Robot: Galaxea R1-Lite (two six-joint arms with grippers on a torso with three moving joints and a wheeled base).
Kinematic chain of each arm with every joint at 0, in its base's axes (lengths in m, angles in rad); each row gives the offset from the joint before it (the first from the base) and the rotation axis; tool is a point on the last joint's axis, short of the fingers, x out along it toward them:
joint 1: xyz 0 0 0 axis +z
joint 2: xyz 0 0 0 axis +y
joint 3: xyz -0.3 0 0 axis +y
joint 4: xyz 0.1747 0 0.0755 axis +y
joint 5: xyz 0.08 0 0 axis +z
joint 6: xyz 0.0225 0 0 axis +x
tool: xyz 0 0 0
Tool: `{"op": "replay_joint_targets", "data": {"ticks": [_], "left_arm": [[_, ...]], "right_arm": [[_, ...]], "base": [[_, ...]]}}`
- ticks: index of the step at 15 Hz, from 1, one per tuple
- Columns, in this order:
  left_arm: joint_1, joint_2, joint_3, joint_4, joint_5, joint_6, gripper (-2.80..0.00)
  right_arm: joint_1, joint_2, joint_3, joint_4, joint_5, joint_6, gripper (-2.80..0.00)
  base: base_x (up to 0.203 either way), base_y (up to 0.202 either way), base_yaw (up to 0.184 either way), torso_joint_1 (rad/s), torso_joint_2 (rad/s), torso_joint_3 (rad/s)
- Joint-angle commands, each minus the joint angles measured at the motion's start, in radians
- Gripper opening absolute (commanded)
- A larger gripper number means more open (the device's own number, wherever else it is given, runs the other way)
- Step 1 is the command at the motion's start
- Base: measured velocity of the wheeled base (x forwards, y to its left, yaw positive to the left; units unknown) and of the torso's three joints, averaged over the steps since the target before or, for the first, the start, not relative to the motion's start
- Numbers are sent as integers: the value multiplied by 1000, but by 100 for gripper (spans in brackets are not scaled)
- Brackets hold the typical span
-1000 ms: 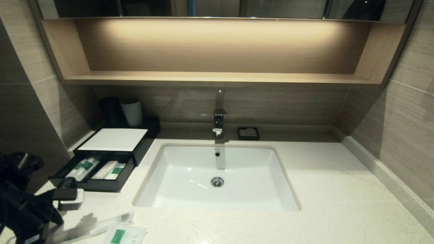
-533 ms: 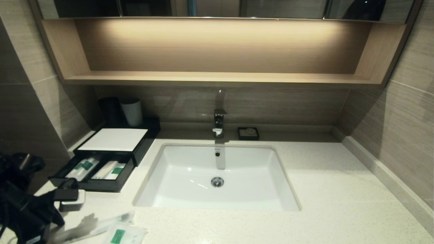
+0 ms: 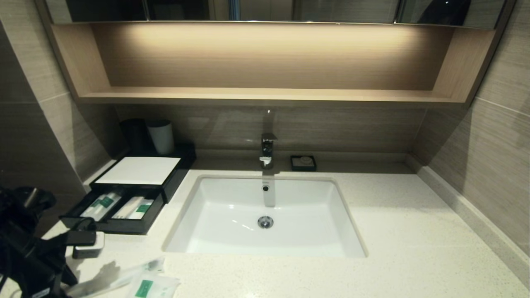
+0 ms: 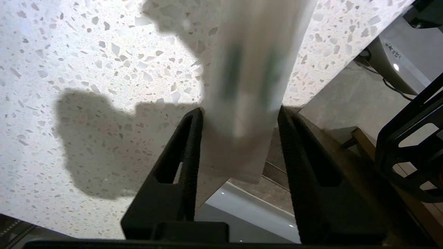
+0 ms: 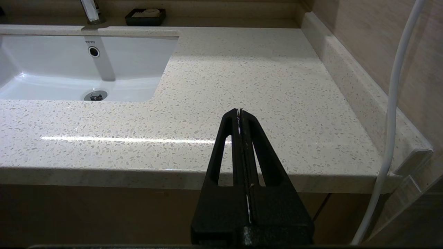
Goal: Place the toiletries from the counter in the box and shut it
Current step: Pick up the bathroom toiletry
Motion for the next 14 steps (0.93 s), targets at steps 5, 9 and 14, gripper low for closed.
{"op": "replay_joint_targets", "data": {"ticks": [5,9,14], "left_arm": [[1,-12,6,2,19,9,-280],[1,-37,-1,3,16,3,-280],[4,-82,-16,17,6,-51,-280]], "right_arm": [[0,-2,2,0,0,-2,-280],[0,-2,1,0,0,0,-280],[0,-2,2,0,0,0,-280]], "base": [[0,0,0,0,0,0],[0,0,0,0,0,0],[0,0,0,0,0,0]]}}
